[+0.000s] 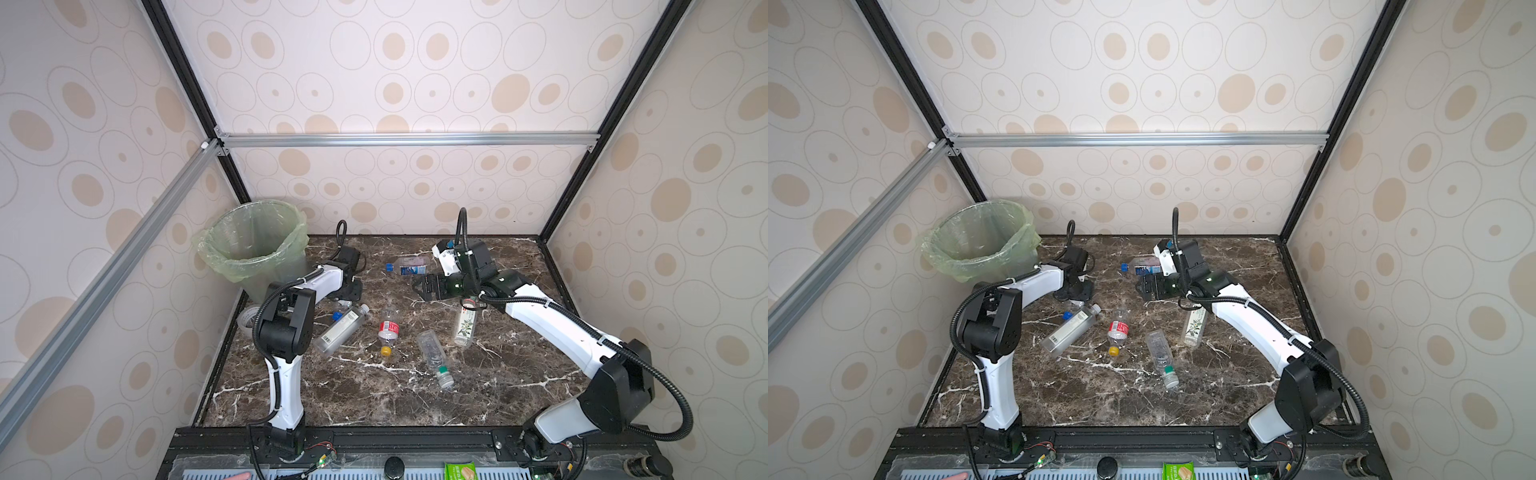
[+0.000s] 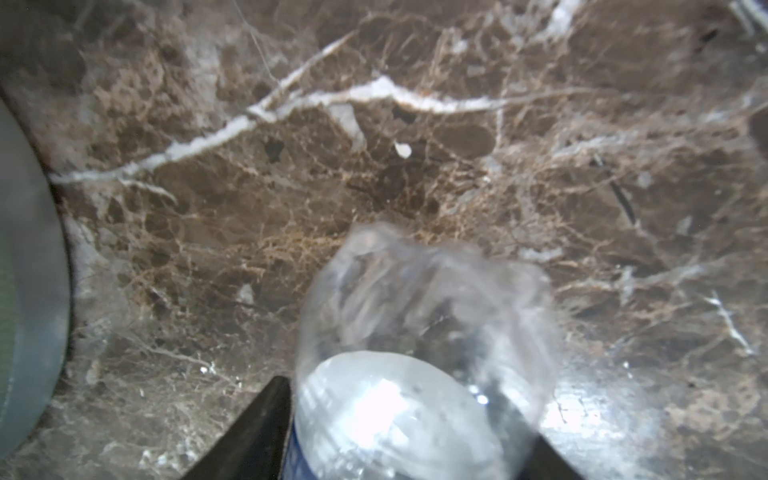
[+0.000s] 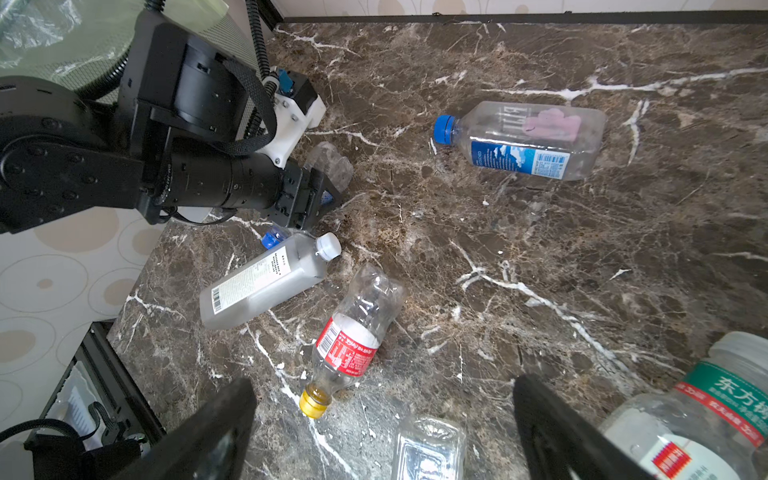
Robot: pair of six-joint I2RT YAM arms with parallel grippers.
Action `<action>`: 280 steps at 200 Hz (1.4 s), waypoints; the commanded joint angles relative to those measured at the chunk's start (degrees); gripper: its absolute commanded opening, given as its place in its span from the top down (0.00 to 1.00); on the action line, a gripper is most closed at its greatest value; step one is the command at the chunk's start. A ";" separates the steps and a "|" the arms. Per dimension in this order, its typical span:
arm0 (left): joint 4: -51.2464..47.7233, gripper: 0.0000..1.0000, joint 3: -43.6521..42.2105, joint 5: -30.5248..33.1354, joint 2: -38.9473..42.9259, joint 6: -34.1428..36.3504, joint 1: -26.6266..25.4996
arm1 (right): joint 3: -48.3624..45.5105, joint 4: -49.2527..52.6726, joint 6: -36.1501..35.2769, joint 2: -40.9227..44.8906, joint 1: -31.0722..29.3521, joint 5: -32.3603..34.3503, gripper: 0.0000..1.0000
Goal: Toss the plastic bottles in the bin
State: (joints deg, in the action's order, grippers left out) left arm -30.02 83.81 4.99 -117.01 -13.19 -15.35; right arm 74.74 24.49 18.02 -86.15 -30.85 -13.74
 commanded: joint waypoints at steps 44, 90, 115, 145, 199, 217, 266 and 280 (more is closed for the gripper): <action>3.20 0.45 10.66 -4.47 2.85 0.17 0.07 | -0.52 -0.06 5.23 1.25 3.12 -0.83 0.00; 9.55 0.46 11.08 -14.01 9.94 -4.71 -2.41 | 0.49 -0.69 7.72 1.84 5.17 -2.28 0.00; 15.75 0.46 9.64 -18.52 14.42 -11.37 -3.66 | -0.43 -3.44 8.33 2.20 5.19 -3.99 0.00; 24.84 0.46 8.48 -23.98 18.48 -18.18 -5.67 | -1.53 -8.54 9.89 2.61 5.02 -6.68 0.01; 34.85 0.47 7.46 -28.83 21.26 -26.91 -10.05 | -0.30 -16.13 11.12 1.89 4.14 -8.27 0.06; 36.99 0.47 6.74 -29.46 21.90 -28.95 -11.25 | 0.38 -18.47 11.25 1.43 3.49 -8.49 0.08; 40.19 0.47 5.62 -31.59 22.77 -33.57 -12.64 | 2.17 -22.76 10.99 -0.56 2.87 -8.66 0.21; 41.37 0.47 4.93 -31.63 23.21 -34.31 -12.93 | 2.51 -23.56 11.22 -1.23 2.78 -8.85 0.28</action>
State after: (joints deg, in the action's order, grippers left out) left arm 6.39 89.14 -24.99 -96.57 -43.88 -27.57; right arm 75.40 4.47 28.97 -85.93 -27.64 -21.63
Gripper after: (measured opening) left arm 0.535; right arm 0.767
